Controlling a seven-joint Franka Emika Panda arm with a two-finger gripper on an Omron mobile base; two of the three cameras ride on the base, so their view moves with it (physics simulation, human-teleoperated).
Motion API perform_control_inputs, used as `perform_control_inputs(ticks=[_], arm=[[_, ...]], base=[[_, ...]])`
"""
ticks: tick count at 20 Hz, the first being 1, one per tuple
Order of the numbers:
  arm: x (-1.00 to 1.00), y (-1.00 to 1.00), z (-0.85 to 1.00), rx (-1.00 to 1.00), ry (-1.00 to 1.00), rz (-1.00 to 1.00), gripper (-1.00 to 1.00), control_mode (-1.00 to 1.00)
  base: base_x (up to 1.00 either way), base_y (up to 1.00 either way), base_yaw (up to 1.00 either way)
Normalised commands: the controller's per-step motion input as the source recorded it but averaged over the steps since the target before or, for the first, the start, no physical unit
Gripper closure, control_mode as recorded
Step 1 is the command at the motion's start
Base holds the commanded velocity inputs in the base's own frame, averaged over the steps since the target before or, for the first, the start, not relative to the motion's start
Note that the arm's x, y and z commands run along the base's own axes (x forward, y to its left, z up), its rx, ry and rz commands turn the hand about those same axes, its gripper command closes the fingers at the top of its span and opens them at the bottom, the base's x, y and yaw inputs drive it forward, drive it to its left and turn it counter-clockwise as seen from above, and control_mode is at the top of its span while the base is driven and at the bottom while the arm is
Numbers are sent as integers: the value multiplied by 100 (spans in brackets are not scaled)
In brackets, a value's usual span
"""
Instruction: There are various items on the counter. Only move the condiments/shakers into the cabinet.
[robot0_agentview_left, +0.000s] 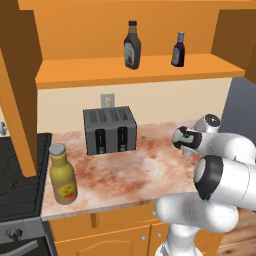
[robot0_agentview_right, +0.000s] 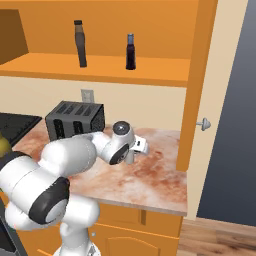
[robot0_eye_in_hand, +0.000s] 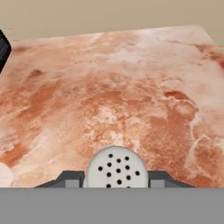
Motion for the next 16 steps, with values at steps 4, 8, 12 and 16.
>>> perform_control_inputs(ticks=[4, 8, 12, 16], arm=[[-78, 36, 100, 0, -15, 6, 100, -100], [-59, 56, 100, -2, -7, 7, 100, -100], [-60, 63, 100, -3, -1, 8, 100, -100], [-53, 67, 100, -5, 0, 8, 100, -100]], base=[[0, 0, 0], [0, 0, 0], [0, 0, 0], [0, 0, 0]])
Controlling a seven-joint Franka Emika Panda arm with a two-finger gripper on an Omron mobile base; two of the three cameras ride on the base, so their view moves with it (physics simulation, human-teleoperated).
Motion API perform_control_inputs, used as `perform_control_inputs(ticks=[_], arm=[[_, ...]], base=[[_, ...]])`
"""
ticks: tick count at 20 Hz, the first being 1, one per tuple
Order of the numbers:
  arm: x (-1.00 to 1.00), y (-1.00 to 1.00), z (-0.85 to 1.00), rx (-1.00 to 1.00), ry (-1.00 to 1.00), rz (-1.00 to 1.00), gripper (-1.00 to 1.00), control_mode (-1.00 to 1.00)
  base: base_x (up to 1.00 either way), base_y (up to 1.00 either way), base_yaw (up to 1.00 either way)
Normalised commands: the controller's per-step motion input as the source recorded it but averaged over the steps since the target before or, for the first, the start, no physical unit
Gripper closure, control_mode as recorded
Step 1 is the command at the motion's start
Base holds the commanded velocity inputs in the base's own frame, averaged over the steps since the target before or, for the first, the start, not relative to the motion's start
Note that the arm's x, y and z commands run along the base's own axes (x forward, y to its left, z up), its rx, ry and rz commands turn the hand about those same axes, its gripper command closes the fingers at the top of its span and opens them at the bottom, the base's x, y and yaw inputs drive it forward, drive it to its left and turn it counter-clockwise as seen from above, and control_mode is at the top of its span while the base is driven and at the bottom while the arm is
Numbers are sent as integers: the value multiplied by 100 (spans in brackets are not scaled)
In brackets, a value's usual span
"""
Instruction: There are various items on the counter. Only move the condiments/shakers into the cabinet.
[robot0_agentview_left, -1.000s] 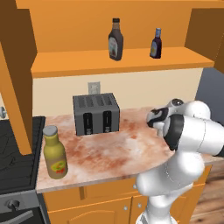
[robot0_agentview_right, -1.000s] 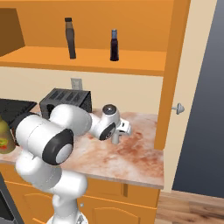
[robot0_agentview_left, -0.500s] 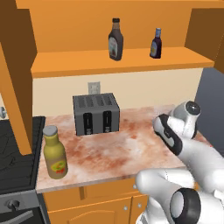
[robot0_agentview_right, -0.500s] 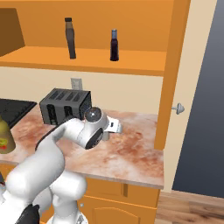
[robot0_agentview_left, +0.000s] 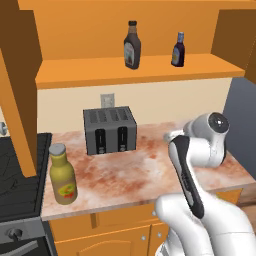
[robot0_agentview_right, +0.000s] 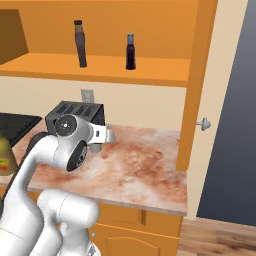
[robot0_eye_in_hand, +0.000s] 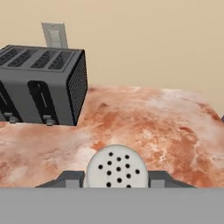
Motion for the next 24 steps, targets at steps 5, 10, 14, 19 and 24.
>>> perform_control_inputs(ticks=[5, 10, 14, 19, 24], arm=[[-18, 58, 100, -3, 0, 8, 100, -100], [0, 55, 100, 0, 2, 4, 100, -100], [0, 49, 100, 0, 0, 4, 100, -100], [5, -2, 100, 1, 6, 0, 100, -100], [0, -64, 98, 2, 9, 0, 100, -100]], base=[[0, 0, 0], [0, 0, 0], [0, 0, 0], [0, 0, 0], [0, 0, 0]])
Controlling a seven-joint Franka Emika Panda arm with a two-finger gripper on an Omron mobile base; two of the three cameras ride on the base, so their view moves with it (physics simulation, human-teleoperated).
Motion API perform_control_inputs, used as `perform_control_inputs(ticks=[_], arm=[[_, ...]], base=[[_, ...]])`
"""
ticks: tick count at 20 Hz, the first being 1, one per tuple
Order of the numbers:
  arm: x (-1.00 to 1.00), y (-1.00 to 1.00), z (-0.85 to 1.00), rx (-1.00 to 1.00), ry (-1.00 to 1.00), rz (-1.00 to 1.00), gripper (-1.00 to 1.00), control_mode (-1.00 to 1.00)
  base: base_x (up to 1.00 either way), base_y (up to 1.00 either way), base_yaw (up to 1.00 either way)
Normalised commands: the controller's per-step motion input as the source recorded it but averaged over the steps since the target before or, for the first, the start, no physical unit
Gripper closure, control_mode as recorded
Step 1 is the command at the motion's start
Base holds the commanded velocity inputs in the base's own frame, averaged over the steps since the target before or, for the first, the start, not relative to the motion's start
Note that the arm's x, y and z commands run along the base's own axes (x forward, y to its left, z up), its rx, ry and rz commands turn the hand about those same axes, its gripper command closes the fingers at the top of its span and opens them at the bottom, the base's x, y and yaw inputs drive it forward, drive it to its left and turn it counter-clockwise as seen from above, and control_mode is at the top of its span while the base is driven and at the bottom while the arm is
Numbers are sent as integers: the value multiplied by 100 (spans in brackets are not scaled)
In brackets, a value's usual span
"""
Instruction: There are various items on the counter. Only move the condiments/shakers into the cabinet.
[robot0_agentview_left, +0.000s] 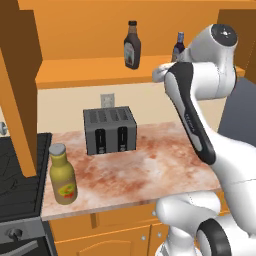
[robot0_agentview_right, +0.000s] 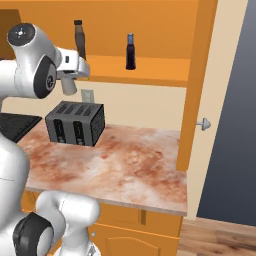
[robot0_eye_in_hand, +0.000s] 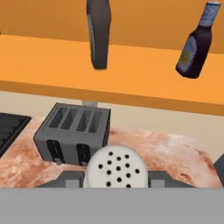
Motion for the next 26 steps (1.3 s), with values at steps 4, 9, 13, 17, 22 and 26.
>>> perform_control_inputs(ticks=[4, 9, 13, 17, 22, 26], arm=[[0, -34, 12, 0, 0, 0, 100, -100], [0, -12, 5, 0, -16, 0, 100, -100], [6, -2, 6, 0, -25, 0, 100, -100], [24, 0, 0, 0, -21, 0, 100, -100], [42, 0, 1, 0, -8, 0, 100, -100], [38, 0, 22, 2, 0, 0, 100, -100]], base=[[0, 0, 0], [0, 0, 0], [0, 0, 0], [0, 0, 0], [0, 0, 0], [0, 0, 0]])
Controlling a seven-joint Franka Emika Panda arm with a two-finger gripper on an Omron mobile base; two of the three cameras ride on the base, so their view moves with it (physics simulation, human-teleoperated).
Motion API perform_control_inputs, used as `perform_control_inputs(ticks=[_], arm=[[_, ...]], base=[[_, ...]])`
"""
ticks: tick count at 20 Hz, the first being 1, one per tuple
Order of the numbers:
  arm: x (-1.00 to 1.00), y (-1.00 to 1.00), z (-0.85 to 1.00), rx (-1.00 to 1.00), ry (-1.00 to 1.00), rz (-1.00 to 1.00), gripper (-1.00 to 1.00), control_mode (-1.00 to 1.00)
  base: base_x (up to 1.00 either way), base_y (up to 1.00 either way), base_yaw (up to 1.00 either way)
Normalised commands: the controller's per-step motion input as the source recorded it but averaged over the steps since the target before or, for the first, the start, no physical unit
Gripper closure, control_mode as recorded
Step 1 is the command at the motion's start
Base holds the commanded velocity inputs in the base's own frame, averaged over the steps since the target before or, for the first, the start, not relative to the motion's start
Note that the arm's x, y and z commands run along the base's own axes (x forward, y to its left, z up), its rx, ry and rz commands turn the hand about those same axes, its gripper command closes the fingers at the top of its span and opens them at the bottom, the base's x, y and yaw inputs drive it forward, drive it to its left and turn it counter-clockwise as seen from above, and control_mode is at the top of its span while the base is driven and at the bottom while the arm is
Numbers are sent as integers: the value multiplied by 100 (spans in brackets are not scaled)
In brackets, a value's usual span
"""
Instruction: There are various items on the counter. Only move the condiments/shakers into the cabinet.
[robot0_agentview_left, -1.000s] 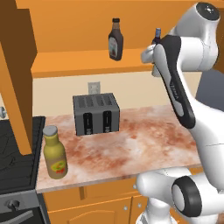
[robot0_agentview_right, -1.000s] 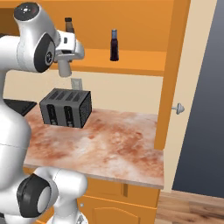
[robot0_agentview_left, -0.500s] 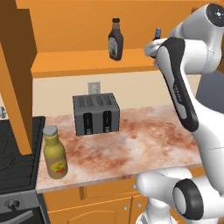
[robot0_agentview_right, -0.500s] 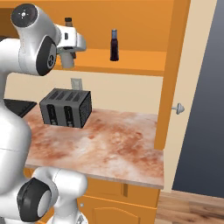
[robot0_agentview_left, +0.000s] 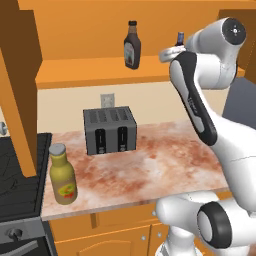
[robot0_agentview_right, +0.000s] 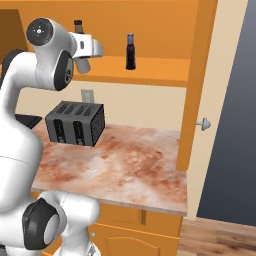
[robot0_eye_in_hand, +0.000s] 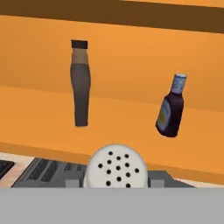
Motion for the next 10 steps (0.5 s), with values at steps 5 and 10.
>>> perform_control_inputs(ticks=[5, 10], arm=[[51, 0, 11, 0, 3, 0, 100, -100], [63, 0, 0, 0, 4, 0, 100, -100]], base=[[0, 0, 0], [0, 0, 0]])
